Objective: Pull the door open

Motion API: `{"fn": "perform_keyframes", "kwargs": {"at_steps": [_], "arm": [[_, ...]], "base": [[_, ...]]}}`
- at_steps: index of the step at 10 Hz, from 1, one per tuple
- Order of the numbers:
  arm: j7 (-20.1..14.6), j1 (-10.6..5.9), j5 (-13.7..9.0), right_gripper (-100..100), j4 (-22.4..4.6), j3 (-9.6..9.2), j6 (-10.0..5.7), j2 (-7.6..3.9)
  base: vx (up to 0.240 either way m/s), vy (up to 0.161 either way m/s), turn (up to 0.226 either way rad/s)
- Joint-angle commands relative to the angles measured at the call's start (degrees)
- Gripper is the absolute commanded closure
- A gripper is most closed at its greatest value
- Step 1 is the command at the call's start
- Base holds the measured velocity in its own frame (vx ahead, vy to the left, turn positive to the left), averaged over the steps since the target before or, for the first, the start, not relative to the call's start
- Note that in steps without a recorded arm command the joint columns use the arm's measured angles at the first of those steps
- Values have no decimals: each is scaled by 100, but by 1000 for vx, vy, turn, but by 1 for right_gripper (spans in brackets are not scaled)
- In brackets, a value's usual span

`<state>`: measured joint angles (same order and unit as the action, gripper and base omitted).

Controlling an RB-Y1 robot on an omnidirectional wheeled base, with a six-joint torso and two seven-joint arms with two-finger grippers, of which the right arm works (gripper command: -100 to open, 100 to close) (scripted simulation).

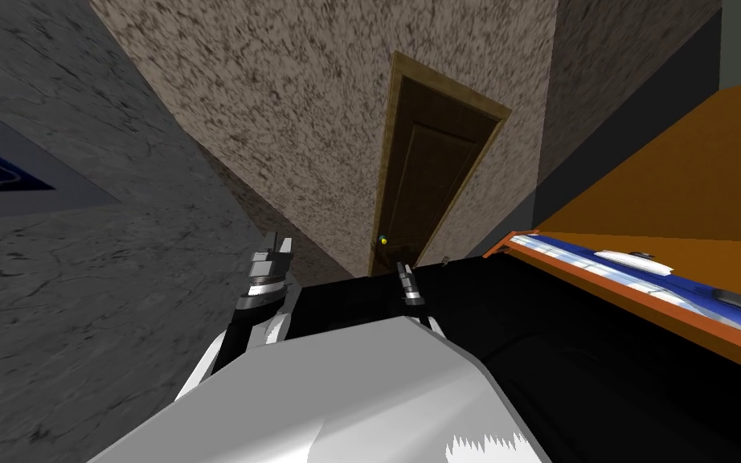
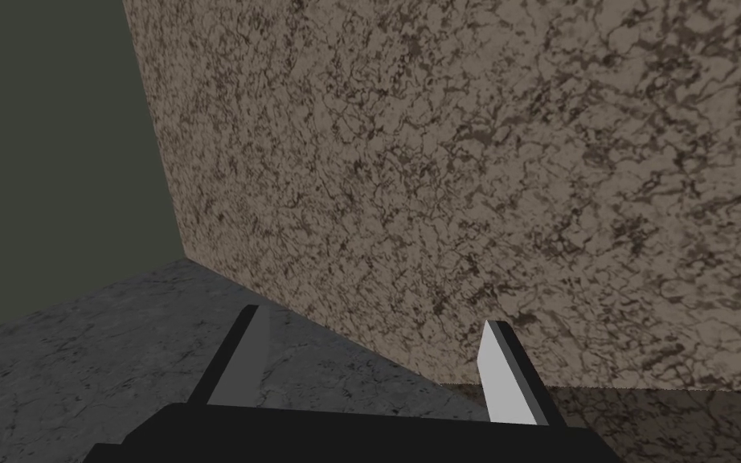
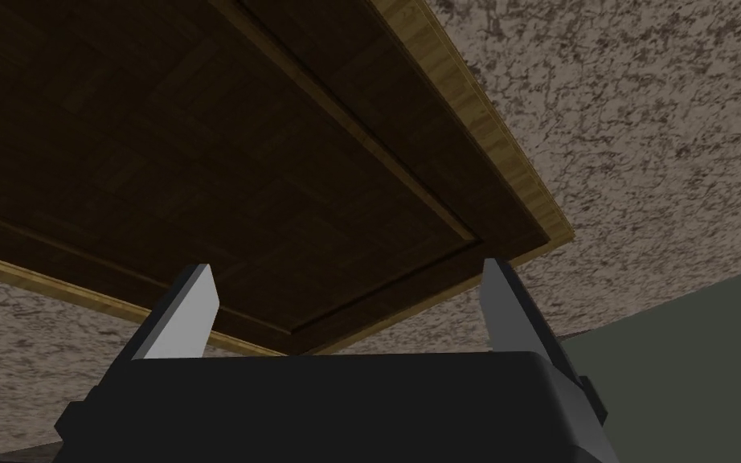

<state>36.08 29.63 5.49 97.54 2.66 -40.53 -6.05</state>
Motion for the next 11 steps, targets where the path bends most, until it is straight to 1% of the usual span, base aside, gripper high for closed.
{"fn": "perform_keyframes", "kwargs": {"at_steps": [1, 11], "arm": [[195, 8, 36, -100, -159, -1, -80, -1], [1275, 77, 244, -100, -1024, -2, -487, -7]], "base": [[111, 4, 30], [98, -8, 24]]}}
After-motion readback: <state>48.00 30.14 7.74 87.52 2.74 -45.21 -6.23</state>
